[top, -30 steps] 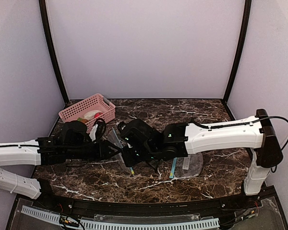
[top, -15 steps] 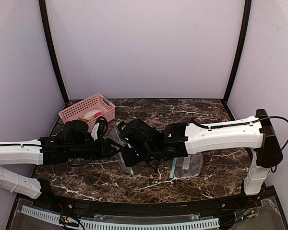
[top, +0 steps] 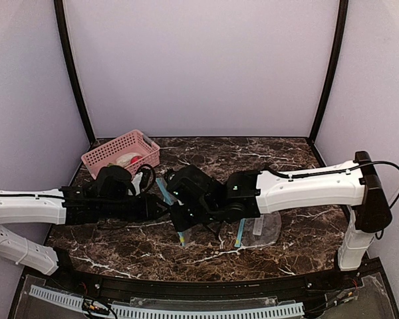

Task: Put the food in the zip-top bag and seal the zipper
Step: Pass from the right arm to the left, then pass from the left arm to the right

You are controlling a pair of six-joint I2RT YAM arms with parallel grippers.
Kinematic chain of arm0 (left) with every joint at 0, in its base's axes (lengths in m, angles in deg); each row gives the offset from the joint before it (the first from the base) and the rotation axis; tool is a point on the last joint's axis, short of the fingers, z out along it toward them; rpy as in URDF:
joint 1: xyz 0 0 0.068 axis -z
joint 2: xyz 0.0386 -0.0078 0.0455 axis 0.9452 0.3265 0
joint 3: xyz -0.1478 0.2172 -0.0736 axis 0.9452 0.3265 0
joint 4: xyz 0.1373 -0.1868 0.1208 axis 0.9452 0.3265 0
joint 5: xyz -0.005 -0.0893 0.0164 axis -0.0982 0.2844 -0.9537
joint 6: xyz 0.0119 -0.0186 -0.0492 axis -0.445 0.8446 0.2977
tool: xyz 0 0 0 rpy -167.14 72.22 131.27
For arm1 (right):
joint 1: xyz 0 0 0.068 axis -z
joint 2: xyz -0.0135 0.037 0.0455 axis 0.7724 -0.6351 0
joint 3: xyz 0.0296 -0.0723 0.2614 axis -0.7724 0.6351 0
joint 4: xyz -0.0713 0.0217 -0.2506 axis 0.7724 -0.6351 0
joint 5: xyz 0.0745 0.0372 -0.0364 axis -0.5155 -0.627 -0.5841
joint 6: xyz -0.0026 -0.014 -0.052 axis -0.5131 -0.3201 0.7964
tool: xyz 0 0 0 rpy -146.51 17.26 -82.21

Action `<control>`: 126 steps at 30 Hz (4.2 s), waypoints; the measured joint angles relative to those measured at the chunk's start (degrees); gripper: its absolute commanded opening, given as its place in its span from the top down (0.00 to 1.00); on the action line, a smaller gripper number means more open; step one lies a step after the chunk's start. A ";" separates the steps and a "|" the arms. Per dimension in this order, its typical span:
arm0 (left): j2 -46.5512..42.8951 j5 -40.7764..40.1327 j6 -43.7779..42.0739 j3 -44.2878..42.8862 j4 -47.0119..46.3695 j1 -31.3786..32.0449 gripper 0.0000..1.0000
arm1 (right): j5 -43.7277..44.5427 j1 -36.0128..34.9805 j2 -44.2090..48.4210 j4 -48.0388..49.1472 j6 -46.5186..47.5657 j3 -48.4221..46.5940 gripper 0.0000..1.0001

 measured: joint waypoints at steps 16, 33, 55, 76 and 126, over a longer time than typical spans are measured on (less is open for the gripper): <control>1.60 -1.40 -0.09 -0.28 0.85 0.07 0.98 | 3.93 0.35 -1.64 -4.68 -2.14 -2.73 1.00; -4.48 -6.54 1.79 4.28 4.66 0.28 0.99 | 9.05 1.99 -1.42 -11.02 -9.09 -2.21 1.00; -2.75 7.19 -4.48 4.83 -10.29 1.03 0.99 | 1.07 2.47 -0.76 -4.20 -3.37 -0.74 0.64; -4.55 7.32 -5.53 5.14 -10.43 1.18 0.99 | -0.04 7.37 -4.79 -1.29 -6.97 5.73 0.47; 0.35 -2.36 -1.55 1.75 1.66 1.51 0.99 | -2.78 1.55 0.85 -3.85 2.01 -1.05 0.46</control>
